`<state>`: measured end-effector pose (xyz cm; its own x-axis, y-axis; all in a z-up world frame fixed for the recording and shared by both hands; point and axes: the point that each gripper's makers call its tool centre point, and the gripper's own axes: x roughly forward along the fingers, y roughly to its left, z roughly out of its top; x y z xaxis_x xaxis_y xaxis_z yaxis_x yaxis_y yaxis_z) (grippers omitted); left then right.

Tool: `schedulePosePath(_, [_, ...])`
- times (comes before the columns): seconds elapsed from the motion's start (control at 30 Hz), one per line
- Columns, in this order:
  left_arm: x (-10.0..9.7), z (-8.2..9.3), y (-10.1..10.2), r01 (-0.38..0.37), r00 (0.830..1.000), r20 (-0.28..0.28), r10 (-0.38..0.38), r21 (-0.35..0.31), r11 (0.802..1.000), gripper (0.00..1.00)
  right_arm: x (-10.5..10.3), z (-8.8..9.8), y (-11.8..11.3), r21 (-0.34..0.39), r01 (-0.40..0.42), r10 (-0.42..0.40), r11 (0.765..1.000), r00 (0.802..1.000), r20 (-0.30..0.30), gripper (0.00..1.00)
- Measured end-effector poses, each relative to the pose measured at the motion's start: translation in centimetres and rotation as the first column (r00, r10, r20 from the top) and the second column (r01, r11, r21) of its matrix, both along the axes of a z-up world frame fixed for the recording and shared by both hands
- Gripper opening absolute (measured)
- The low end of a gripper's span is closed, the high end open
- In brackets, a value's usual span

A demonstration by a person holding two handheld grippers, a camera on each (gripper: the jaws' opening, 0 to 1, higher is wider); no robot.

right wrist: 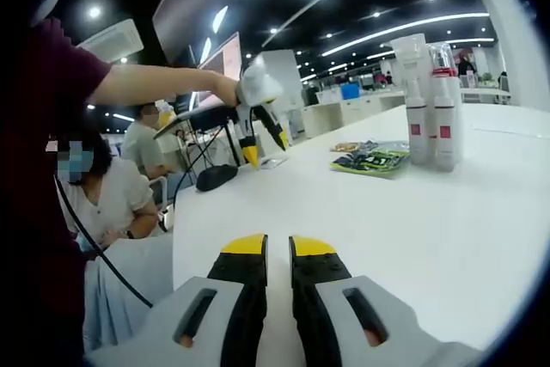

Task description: Arrange the skincare products in the storage area until every visible bottle or jar stands upright without overlapping.

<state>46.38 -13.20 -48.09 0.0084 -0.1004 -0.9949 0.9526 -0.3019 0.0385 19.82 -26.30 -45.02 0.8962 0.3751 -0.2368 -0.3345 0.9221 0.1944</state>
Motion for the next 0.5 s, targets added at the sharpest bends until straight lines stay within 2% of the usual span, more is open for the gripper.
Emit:
schedulePosePath(0.03, [0.1,-0.2,0.1,-0.004,1.000,-0.004,0.004,0.001,1.000,0.59,0.0,0.0,0.0,-0.004,0.001,-0.001,1.000,1.000,-0.002,0.08])
schedulePosePath(0.07, [-0.3,-0.1,0.1,-0.026,0.999,-0.032,0.026,0.003,1.000,0.57,0.1,-0.1,0.0,-0.007,0.003,-0.003,1.000,1.000,-0.005,0.08])
schedulePosePath(0.17, [-0.1,0.2,-0.3,-0.029,0.999,-0.025,0.028,-0.035,0.999,0.57,0.1,-0.5,0.0,-0.022,0.002,-0.002,1.000,1.000,-0.023,0.08])
schedulePosePath(0.23, [-0.9,0.0,0.2,-0.074,0.994,-0.076,0.072,-0.013,0.997,0.53,0.1,-0.6,0.2,-0.030,-0.006,0.005,1.000,0.999,-0.031,0.08])
schedulePosePath(0.27, [-0.6,0.1,-0.1,-0.054,0.997,-0.053,0.053,-0.028,0.998,0.53,0.1,-0.7,0.3,-0.040,-0.006,0.005,0.999,1.000,-0.031,0.08])
schedulePosePath(0.5, [-1.8,0.2,0.1,-0.022,0.999,-0.043,0.022,-0.006,1.000,0.45,0.1,-0.5,-0.1,-0.037,0.006,-0.007,0.999,1.000,-0.023,0.08])
